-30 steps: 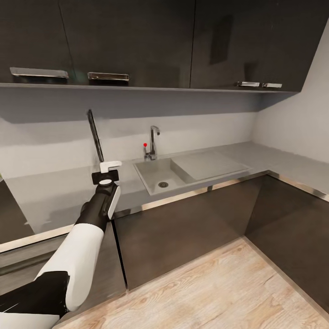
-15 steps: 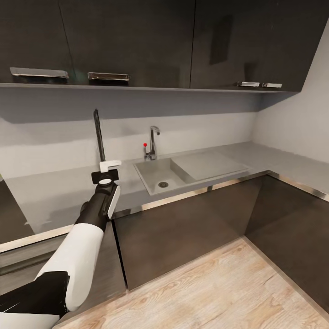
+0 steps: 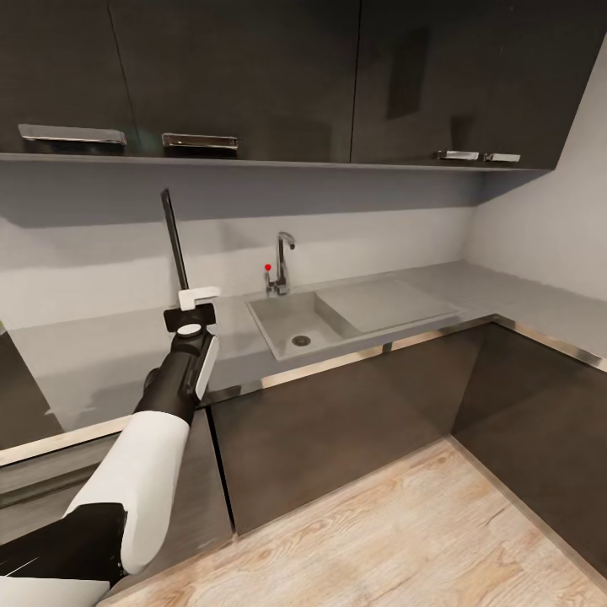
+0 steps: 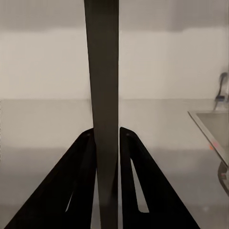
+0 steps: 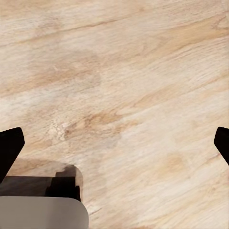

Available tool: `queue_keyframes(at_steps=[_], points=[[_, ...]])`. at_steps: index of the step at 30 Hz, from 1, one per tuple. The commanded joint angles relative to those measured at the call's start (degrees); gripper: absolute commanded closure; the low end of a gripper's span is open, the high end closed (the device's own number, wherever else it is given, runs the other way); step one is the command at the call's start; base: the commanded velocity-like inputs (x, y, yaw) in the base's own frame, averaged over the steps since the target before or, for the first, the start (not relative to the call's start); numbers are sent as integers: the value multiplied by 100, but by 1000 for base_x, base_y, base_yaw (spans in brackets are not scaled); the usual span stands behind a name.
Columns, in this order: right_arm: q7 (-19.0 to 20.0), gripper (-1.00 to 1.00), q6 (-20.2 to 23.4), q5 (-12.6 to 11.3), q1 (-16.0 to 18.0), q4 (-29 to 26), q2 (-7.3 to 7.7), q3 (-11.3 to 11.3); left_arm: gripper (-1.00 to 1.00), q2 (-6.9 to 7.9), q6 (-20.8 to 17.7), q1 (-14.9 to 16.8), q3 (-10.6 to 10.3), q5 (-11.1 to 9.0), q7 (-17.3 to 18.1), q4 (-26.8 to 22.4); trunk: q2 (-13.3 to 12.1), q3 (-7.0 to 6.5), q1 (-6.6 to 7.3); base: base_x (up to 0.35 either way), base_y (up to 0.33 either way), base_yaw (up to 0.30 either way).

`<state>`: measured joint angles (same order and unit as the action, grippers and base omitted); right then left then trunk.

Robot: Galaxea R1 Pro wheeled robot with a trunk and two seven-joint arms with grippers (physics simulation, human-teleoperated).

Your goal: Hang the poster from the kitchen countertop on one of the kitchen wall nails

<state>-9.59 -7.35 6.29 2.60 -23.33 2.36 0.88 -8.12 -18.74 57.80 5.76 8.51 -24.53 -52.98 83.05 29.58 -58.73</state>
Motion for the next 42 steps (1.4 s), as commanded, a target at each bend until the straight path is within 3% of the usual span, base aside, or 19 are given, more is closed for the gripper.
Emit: queue_keyframes(at_steps=[1, 13, 36, 42], points=[[-34, -100, -3, 60, 3, 4, 1, 9, 100, -5, -51, 4, 9, 72, -1, -19, 3, 6, 0, 0, 0, 0], [-34, -100, -9, 65, 3, 0, 1, 9, 100, 28, -51, 4, 7, 71, 1, -75, 3, 6, 0, -46, 0, 0], [-34, -100, -13, 56, 8, -53, 29, -25, 100, 23, -60, 4, -2, 28, 21, -54, 3, 6, 0, -327, 0, 0], [-58, -100, -594, 48, 27, -110, 89, -56, 100, 14, -60, 4, -4, 19, 33, -62, 3, 6, 0, -340, 0, 0]])
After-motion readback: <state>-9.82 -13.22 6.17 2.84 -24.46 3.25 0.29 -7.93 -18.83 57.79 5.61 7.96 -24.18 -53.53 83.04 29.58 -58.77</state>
